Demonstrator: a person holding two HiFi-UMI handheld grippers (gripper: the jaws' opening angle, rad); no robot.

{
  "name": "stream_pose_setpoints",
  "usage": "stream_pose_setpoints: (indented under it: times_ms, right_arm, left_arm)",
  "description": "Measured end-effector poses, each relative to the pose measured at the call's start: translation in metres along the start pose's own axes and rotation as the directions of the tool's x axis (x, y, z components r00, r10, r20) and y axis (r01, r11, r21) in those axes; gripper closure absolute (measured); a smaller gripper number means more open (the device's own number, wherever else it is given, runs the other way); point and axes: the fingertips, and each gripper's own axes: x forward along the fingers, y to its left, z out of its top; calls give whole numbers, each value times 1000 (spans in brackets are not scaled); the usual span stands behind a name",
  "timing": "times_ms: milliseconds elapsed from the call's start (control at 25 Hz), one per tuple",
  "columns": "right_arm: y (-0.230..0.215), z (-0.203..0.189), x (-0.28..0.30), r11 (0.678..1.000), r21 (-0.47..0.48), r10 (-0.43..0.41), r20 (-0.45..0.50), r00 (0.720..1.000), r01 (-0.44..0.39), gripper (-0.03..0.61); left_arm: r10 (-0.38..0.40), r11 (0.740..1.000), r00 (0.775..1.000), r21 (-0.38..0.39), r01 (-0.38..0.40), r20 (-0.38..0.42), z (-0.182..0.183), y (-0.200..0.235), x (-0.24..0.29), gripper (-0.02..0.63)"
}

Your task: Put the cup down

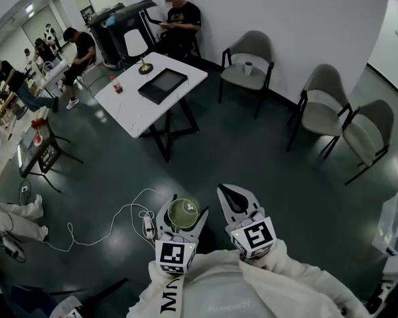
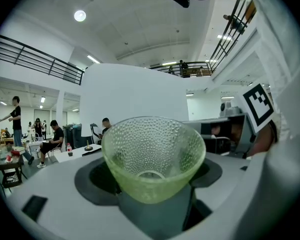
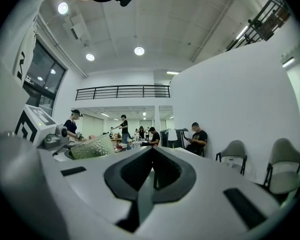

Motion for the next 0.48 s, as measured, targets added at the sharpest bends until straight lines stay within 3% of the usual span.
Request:
stream_pose_setpoints:
  times_ms: [480]
  right_arm:
    - [-23, -16, 65, 1000, -3, -22, -11, 1000, 21, 572]
  left_arm:
    - [-40, 999, 999, 23, 40, 8, 0, 48, 58, 218]
